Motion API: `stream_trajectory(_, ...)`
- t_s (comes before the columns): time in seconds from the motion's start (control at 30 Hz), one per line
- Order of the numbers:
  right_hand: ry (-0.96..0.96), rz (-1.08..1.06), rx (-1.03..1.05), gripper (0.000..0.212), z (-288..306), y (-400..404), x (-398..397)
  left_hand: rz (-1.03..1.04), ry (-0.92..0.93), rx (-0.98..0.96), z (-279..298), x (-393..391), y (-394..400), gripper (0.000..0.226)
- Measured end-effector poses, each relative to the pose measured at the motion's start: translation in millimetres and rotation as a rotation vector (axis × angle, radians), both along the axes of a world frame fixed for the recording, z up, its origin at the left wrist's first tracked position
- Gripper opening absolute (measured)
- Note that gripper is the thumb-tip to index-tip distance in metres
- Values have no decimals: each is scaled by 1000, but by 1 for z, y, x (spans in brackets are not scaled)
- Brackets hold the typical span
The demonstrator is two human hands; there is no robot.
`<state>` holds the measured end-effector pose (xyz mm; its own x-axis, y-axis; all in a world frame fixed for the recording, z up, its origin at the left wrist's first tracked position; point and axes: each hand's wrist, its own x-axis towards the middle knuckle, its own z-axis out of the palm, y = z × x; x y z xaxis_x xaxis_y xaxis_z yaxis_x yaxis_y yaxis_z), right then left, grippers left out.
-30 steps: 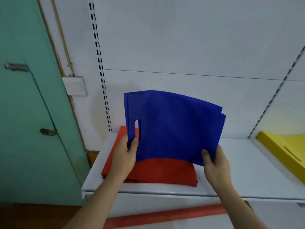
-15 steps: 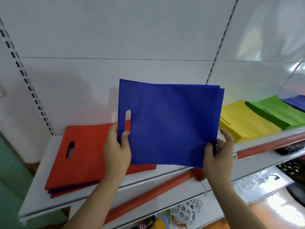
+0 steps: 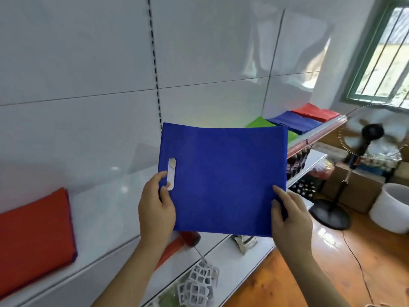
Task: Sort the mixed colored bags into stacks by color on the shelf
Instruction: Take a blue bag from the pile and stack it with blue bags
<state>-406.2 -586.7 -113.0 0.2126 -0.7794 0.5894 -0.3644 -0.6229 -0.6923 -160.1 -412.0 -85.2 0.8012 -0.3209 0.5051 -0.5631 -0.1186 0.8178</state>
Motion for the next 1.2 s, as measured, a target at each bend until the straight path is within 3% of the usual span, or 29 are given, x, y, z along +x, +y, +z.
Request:
stream_trajectory(0.37, 37, -174, 59, 49, -26, -144, -129, -290, -90, 70, -17, -88, -203, 35)
stream_trajectory(0.7, 152, -394, 51, 48, -23, -303, -168, -472, -15, 81, -24, -110, -408, 47)
stream_trajectory(0.93, 95, -511, 133, 60, -15, -390, -200, -616, -61, 126, -16, -139, -538, 47)
stream_trajectory(1.2, 87, -561, 199, 60, -24, -518, -252, -673, -80, 157, -24, -191, -677, 53)
